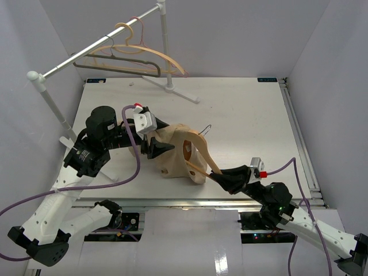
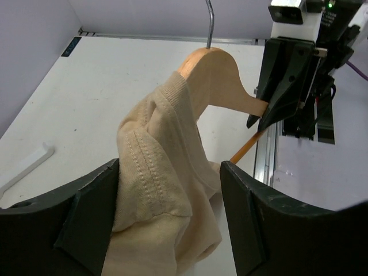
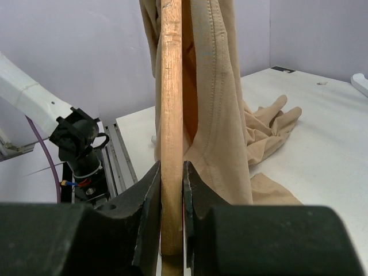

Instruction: Place the t-shirt on the hanger

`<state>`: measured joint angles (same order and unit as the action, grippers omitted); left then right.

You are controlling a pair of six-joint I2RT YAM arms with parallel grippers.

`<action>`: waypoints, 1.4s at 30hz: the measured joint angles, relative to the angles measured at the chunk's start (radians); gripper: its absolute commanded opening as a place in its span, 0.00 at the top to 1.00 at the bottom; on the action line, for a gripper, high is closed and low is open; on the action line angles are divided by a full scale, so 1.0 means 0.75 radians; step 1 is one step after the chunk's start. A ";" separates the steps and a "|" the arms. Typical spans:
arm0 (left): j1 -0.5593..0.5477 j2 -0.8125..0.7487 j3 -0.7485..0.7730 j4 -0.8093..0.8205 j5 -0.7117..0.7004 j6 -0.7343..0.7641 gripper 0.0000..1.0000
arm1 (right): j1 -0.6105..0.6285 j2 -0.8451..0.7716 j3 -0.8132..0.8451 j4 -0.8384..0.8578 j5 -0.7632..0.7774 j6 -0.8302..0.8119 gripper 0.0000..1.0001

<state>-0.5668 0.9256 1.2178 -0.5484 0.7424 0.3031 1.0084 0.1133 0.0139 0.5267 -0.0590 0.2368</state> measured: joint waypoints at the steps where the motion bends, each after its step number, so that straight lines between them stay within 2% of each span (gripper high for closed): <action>1: 0.000 -0.002 0.004 -0.031 0.005 0.023 0.21 | 0.000 -0.013 0.000 -0.026 -0.006 0.000 0.92; 6: 0.001 0.020 0.049 -0.169 0.015 0.095 0.20 | -0.001 -0.078 0.000 -0.122 -0.037 0.000 0.92; 10: 0.001 0.120 0.182 -0.283 0.019 0.139 0.21 | -0.004 -0.108 0.000 -0.145 -0.041 -0.001 0.92; 15: 0.001 0.197 0.251 -0.384 0.020 0.175 0.22 | -0.011 -0.094 0.000 -0.153 -0.056 -0.001 0.92; 20: 0.001 0.241 0.286 -0.466 0.019 0.206 0.18 | -0.012 -0.062 0.002 -0.161 -0.104 -0.002 0.92; 23: 0.001 0.266 0.319 -0.494 0.018 0.215 0.20 | -0.012 -0.028 0.008 -0.163 -0.131 -0.003 0.92; 26: 0.001 0.284 0.336 -0.511 0.038 0.223 0.30 | -0.012 0.002 0.017 -0.172 -0.157 -0.003 0.92; 27: 0.001 0.287 0.336 -0.521 0.047 0.225 0.40 | -0.012 0.007 0.018 -0.172 -0.164 -0.003 0.92; 28: 0.000 0.287 0.330 -0.526 0.067 0.230 0.45 | -0.012 0.008 0.019 -0.172 -0.170 -0.003 0.92; 32: -0.018 0.282 0.282 -0.553 0.134 0.241 0.54 | -0.012 0.008 0.028 -0.175 -0.185 -0.011 0.92; 34: -0.026 0.282 0.258 -0.562 0.155 0.241 0.64 | -0.011 0.016 0.045 -0.186 -0.198 -0.018 0.92; 36: -0.030 0.282 0.239 -0.572 0.189 0.243 0.80 | -0.010 0.035 0.074 -0.211 -0.210 -0.030 0.92; 37: -0.029 0.281 0.234 -0.581 0.217 0.246 0.83 | -0.010 0.049 0.093 -0.229 -0.216 -0.038 0.92; 39: -0.025 0.269 0.236 -0.607 0.283 0.254 1.00 | -0.013 0.081 0.126 -0.250 -0.244 -0.055 0.92; 42: -0.023 0.249 0.257 -0.628 0.335 0.255 1.00 | -0.013 0.124 0.167 -0.253 -0.280 -0.075 0.92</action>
<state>-0.5837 1.1126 1.4107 -1.0197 0.9937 0.4943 0.9987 0.2065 0.1393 0.3371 -0.2691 0.1808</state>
